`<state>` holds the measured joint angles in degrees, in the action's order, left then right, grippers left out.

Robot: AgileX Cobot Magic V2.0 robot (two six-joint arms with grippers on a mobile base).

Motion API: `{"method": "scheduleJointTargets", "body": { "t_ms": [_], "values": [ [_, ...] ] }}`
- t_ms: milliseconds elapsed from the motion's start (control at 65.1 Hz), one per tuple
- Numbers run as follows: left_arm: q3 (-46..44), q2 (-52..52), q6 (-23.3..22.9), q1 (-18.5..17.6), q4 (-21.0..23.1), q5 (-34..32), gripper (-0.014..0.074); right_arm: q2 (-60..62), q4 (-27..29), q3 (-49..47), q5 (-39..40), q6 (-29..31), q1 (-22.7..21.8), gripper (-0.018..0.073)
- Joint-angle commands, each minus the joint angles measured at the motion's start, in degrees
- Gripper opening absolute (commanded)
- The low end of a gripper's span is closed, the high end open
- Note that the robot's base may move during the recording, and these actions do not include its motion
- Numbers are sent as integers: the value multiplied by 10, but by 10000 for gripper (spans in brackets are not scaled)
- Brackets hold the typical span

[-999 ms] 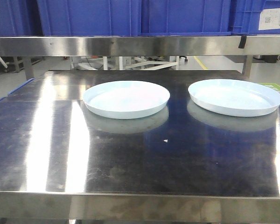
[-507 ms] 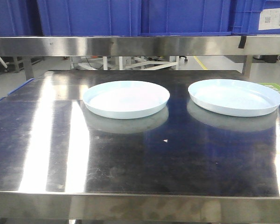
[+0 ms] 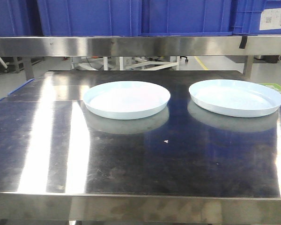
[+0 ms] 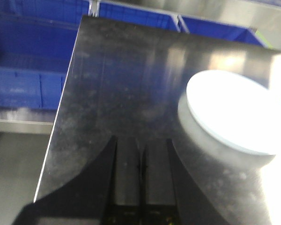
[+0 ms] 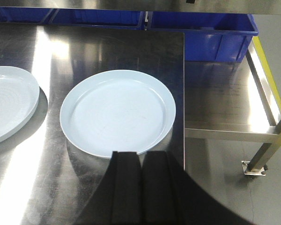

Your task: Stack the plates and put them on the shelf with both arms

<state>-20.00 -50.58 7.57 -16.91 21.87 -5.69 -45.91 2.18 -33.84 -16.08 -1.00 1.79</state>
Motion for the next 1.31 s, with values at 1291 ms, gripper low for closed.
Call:
{"method": "scheduleJointTargets", "body": {
  "t_ms": [1291],
  "values": [
    [-51,43,1,0,-82,64,99,2,0,-22,34,4,-2,65]
  ]
}}
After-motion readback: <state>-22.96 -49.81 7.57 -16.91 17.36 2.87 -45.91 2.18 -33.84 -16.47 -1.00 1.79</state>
